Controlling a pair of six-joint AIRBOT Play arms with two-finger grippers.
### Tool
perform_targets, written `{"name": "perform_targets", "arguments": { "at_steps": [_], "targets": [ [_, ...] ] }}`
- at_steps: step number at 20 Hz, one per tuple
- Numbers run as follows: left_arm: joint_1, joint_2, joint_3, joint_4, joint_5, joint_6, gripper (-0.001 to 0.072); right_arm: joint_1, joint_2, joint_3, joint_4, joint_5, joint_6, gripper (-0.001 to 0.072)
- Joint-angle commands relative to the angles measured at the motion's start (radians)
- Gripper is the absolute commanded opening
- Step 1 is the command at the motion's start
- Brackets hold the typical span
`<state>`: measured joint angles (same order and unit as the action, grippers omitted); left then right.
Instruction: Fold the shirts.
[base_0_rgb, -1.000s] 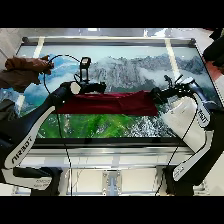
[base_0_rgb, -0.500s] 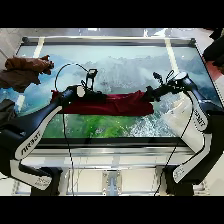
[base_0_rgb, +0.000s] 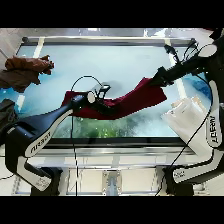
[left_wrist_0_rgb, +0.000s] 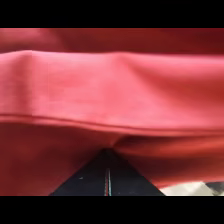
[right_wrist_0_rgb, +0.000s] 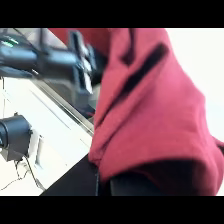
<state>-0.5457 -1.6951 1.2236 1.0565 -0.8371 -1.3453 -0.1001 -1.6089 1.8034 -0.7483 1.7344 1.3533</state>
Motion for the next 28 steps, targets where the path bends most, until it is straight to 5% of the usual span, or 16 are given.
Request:
{"name": "perform_targets", "arguments": {
  "at_steps": [1, 7, 16, 18, 19, 23, 28],
  "targets": [
    [-0.029, 0.058, 0.004, -0.092, 0.043, 0.0, 0.001, 0.027, 0.032, 0.119, -0.039, 0.036, 0.1, 0.0013],
    [0.161, 0.446, 0.011, -0.02, 0.039, 0.001, 0.001, 0.266, 0.0, 0.143, -0.137, -0.104, 0.164, 0.0012],
    [0.504, 0.906, 0.011, 0.203, -0.056, 0.0, 0.001, 0.797, -0.267, 0.143, -0.132, -0.808, 0.265, 0.0036],
    [0.554, 0.942, 0.011, 0.231, -0.1, 0.0, 0.001, 0.857, -0.294, 0.143, -0.085, -0.919, 0.266, 0.0439],
    [0.576, 0.951, 0.011, 0.242, -0.123, 0.0, 0.0011, 0.872, -0.293, 0.144, -0.084, -0.933, 0.266, 0.0483],
    [0.623, 0.955, 0.004, 0.246, -0.163, 0.0, 0.001, 0.825, -0.286, 0.171, -0.159, -0.821, 0.265, 0.0483],
    [0.622, 0.954, -0.032, 0.245, -0.174, 0.0, 0.001, 0.59, -0.286, 0.196, -0.576, -0.288, 0.264, 0.0483]
  ]
}}
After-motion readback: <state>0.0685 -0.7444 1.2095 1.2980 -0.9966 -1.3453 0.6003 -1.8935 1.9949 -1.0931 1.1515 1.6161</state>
